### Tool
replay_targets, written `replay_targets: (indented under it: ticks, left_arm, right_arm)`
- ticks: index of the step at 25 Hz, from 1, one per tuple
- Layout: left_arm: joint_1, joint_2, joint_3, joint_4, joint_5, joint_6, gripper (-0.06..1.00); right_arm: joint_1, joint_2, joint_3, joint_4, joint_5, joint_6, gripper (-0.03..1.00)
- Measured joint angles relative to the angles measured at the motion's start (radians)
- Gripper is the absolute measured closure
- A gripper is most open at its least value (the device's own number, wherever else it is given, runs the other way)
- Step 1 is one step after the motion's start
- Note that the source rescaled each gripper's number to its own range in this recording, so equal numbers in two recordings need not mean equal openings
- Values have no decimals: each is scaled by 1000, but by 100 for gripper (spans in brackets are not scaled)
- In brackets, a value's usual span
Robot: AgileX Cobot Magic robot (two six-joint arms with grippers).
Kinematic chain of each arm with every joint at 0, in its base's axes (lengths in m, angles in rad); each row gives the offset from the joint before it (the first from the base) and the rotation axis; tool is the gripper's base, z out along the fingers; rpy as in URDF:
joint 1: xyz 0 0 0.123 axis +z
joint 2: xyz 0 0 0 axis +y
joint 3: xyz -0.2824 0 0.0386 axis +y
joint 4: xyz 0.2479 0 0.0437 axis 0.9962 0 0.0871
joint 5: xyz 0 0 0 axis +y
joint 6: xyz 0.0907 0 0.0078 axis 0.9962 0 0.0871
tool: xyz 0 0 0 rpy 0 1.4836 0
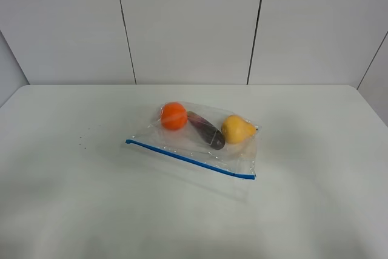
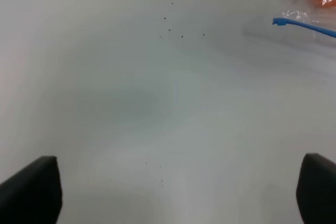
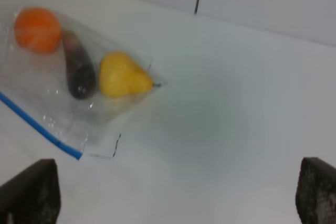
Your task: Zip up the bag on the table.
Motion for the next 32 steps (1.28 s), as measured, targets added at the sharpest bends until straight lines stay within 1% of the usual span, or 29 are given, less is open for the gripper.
replay_targets:
  ticks: [5,14,19,26,32]
  left_arm:
    - [0,0,0,0,0,0,-6]
    - [0,0,0,0,0,0,-6]
    - [0,0,0,0,0,0,-6]
    - [0,0,0,0,0,0,-6]
    - [0,0,0,0,0,0,-6]
  right_arm:
    - [0,-128,0,-40,18,68,-3]
    - [0,-324,1,-172,50,231,-3]
    - [0,-355,28,-231,86,303,-3]
    - [0,-355,110,-239,86,332,-3]
    - [0,-355,171,-240,80,335,-3]
